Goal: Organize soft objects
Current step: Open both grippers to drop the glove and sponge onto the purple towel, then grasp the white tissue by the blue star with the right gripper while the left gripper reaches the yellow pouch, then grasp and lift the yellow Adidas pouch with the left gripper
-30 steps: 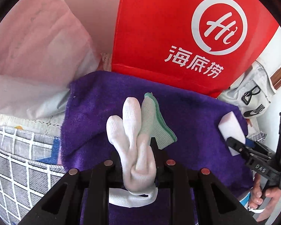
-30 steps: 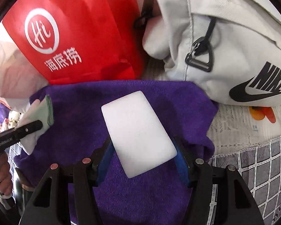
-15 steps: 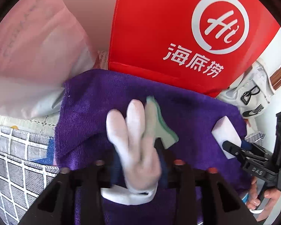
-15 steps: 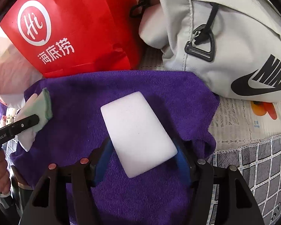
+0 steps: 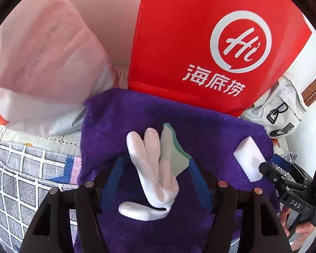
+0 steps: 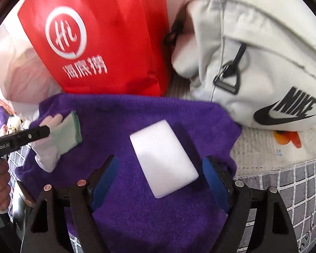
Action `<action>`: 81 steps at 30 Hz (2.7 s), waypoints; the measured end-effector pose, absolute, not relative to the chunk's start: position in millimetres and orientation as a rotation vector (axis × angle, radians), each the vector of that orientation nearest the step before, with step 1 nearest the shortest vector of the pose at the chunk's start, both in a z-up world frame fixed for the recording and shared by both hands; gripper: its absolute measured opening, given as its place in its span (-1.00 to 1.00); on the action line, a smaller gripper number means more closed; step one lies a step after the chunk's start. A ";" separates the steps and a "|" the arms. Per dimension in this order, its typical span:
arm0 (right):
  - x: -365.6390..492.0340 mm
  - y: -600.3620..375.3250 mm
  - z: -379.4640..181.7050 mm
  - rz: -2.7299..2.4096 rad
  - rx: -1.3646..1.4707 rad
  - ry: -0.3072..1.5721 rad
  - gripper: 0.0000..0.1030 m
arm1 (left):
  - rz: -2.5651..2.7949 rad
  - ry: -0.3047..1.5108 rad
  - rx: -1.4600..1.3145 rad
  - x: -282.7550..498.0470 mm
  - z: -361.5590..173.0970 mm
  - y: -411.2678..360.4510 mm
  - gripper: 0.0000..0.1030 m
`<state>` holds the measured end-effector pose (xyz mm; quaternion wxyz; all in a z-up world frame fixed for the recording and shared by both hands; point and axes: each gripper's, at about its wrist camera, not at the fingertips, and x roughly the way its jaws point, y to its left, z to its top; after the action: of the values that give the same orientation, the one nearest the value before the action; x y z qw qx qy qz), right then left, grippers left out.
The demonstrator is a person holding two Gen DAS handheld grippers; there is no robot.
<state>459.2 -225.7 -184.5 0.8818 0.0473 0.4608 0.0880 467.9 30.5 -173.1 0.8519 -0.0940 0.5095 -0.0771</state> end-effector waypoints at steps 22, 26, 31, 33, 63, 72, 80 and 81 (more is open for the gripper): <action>270.7 -247.3 -94.6 0.202 0.097 0.824 0.36 | -0.256 0.898 -0.109 354.6 -67.6 19.2 0.20; 235.8 -256.1 -100.5 0.200 0.158 0.833 0.25 | -0.257 0.884 -0.118 320.8 -59.4 21.9 0.20; 197.1 -257.4 -113.4 0.163 0.120 0.864 0.25 | -0.239 0.883 -0.121 278.3 -63.2 27.5 0.20; 182.2 -258.5 -123.1 0.163 0.121 0.874 0.25 | -0.237 0.890 -0.116 261.7 -69.3 30.7 0.20; 114.0 -234.0 -230.7 0.142 0.074 0.997 -0.61 | -0.195 1.026 -0.210 154.0 -142.3 60.2 0.22; 118.4 -224.3 -230.2 0.143 0.048 1.006 -0.61 | -0.187 1.049 -0.269 149.9 -148.5 84.9 0.22; 119.8 -224.1 -230.5 0.147 0.082 1.005 -0.61 | -0.241 1.066 -0.275 143.5 -153.7 81.3 0.22; 120.0 -225.9 -230.5 0.151 0.095 1.006 -0.61 | -0.250 1.074 -0.273 143.1 -156.3 78.0 0.22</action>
<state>120.0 -225.9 -230.5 0.8722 0.0454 0.4816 0.0725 143.1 78.0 -156.3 0.8430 -0.1291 0.5087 -0.1182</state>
